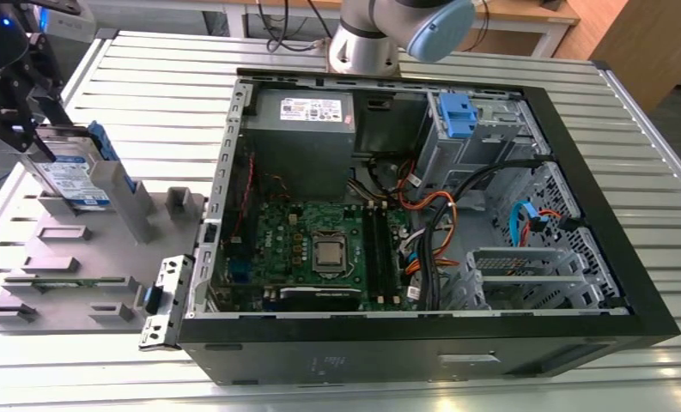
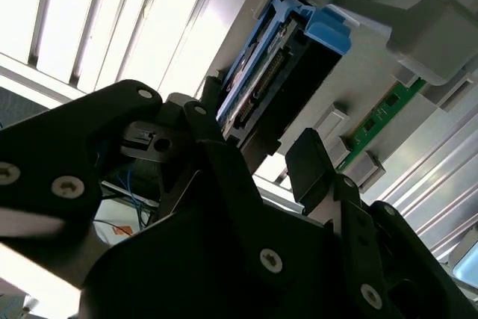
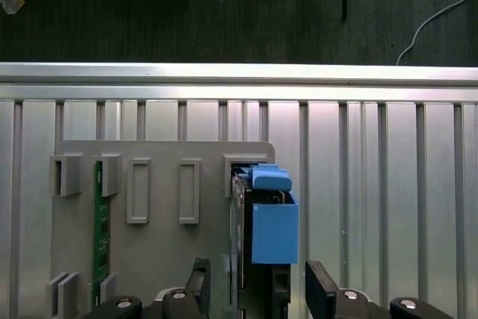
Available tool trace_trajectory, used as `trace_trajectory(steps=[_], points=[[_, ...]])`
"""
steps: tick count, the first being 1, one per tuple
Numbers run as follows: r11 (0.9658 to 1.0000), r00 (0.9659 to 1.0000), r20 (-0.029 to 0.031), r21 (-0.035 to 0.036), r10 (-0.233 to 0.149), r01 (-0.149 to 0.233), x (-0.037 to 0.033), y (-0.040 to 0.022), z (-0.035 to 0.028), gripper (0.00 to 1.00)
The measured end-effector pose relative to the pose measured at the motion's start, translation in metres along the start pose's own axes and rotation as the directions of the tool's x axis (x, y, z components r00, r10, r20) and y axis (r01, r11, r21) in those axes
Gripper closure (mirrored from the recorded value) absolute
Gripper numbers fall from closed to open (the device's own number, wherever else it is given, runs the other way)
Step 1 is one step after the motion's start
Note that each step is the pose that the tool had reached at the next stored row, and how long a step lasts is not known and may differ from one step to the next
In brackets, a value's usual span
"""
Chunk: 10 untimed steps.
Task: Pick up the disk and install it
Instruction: 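Pick up the disk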
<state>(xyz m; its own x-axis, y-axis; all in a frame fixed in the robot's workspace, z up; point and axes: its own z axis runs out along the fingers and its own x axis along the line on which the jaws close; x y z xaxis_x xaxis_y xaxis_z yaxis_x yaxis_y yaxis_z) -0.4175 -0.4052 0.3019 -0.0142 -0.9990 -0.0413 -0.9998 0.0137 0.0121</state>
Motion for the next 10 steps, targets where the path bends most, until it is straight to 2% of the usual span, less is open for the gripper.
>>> trace_trajectory(steps=[1, 2, 3, 5, 6, 7, 10], points=[[1.0000, 1.0000, 0.0000, 0.0000, 0.000, 0.000, 0.0000, 0.0000, 0.0000, 0.37], [1.0000, 1.0000, 0.0000, 0.0000, 0.000, 0.000, 0.0000, 0.0000, 0.0000, 0.43], [1.0000, 1.0000, 0.0000, 0.0000, 0.000, 0.000, 0.0000, 0.0000, -0.0001, 0.43], [1.0000, 1.0000, 0.0000, -0.0001, 0.000, 0.000, 0.0000, 0.0000, -0.0001, 0.55], [1.0000, 1.0000, 0.0000, 0.0000, 0.000, 0.000, 0.0000, 0.0000, -0.0001, 0.55], [1.0000, 1.0000, 0.0000, 0.0000, 0.000, 0.000, 0.0000, 0.0000, -0.0001, 0.62], [1.0000, 1.0000, 0.0000, 0.0000, 0.000, 0.000, 0.0000, 0.0000, -0.0002, 0.62]])
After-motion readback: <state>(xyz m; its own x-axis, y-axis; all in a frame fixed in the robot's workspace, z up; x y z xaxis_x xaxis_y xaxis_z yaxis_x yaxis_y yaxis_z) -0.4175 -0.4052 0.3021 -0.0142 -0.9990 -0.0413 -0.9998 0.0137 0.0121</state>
